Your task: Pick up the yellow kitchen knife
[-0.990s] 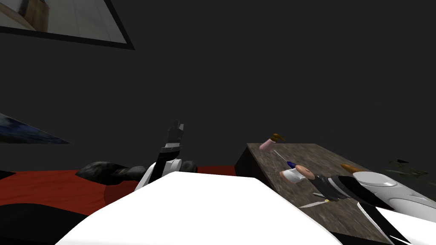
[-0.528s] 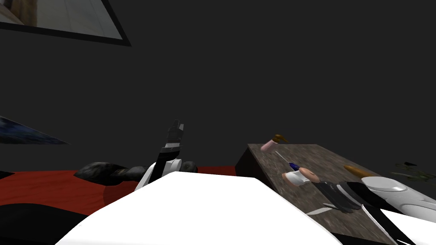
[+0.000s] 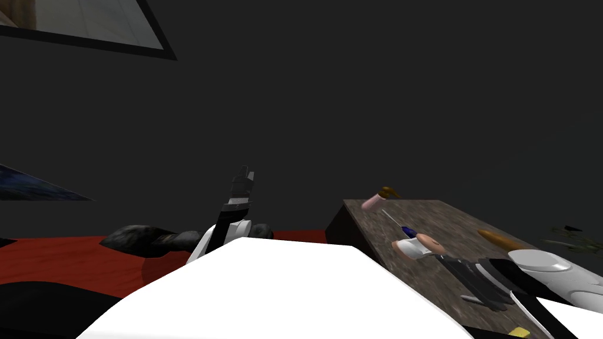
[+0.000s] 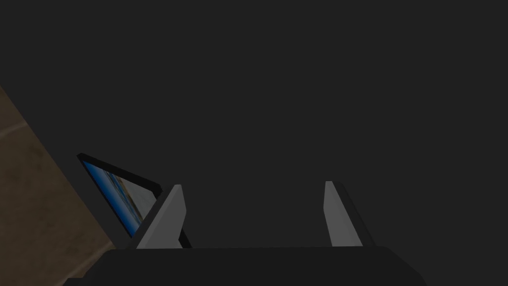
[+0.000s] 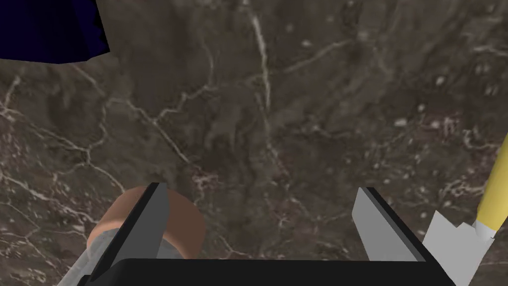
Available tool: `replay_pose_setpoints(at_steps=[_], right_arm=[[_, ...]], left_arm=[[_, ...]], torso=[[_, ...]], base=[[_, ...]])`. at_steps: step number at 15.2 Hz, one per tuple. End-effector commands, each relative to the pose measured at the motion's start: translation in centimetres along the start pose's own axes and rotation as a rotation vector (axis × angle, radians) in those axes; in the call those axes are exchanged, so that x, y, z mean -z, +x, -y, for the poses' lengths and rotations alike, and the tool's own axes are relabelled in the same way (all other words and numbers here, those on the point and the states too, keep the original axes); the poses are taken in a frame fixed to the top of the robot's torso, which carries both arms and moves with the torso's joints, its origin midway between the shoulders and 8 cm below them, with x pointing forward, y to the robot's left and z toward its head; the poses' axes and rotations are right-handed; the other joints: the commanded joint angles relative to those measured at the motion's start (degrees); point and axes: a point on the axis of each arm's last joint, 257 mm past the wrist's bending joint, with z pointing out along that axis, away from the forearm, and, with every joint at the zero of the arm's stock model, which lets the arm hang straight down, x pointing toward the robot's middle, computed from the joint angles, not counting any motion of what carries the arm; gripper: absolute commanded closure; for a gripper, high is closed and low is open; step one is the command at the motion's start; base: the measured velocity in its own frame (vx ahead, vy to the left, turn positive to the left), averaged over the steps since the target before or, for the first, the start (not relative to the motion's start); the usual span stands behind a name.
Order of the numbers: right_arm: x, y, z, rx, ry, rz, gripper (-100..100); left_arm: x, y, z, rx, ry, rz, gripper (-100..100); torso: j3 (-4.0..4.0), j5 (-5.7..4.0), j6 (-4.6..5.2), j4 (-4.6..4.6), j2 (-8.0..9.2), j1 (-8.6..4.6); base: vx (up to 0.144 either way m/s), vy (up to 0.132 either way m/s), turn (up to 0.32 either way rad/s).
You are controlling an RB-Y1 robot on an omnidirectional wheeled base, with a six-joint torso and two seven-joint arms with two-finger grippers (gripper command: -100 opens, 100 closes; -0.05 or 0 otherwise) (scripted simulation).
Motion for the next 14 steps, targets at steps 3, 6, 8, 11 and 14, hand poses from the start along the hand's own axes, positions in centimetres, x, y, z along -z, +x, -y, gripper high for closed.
replay_pose_setpoints(at_steps=[3, 6, 8, 11, 14], right_arm=[[0.3, -0.2, -2.2, 0.007, -0.052, 0.013, -100], [-1.8, -0.9, -2.8, -0.015, -0.053, 0.015, -100], [-1.4, -0.9, -2.8, -0.01, -0.054, 0.017, -100], [-0.1, -0.5, -2.3, 0.002, -0.055, 0.017, 100], [0.9, 0.6, -2.8, 0.01, -0.068, -0.017, -100]], left_arm=[[0.0, 0.0, 0.0, 0.0, 0.0, 0.0, 0], [0.0, 0.0, 0.0, 0.0, 0.0, 0.0, 0], [0.0, 0.0, 0.0, 0.0, 0.0, 0.0, 0], [0.0, 0.0, 0.0, 0.0, 0.0, 0.0, 0], [0.0, 0.0, 0.0, 0.0, 0.0, 0.0, 0]], torso=[[0.01, 0.01, 0.06, 0.01, 0.01, 0.09], [0.04, -0.02, -0.04, 0.01, 0.08, -0.02], [0.08, -0.04, 0.01, 0.03, 0.14, -0.12], [-0.01, 0.02, 0.05, 0.0, -0.03, 0.05], [-0.05, 0.02, -0.01, -0.02, -0.09, 0.07]], base=[[0.008, 0.021, -0.022], [-0.033, -0.016, 0.109], [-0.03, -0.026, 0.028], [0.029, 0.019, -0.119], [-0.002, 0.019, -0.055]])
